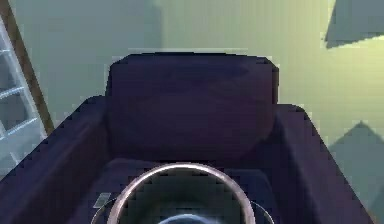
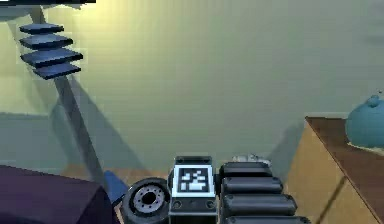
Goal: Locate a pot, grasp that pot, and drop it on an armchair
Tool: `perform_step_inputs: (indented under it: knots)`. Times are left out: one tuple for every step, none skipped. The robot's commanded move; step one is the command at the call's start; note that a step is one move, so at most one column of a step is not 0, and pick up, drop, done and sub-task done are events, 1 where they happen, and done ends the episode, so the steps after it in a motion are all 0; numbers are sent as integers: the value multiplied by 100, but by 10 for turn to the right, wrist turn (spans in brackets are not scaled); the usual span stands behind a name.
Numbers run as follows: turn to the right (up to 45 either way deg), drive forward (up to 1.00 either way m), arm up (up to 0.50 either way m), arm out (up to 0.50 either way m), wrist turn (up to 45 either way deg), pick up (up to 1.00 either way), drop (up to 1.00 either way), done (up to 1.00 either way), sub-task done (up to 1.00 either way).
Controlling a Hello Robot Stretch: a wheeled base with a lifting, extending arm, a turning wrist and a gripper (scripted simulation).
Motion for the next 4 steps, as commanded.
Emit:
perform_step_inputs:
  knots:
    - [-450, 0, 0, 0, 0, 0, 0, 0, 0]
    - [-450, 0, 0, 0, 0, 0, 0, 0, 0]
    - [-300, 0, 0, 0, 0, 0, 0, 0, 0]
    - [0, 0, 0, 40, 0, 0, 0, 0, 0]
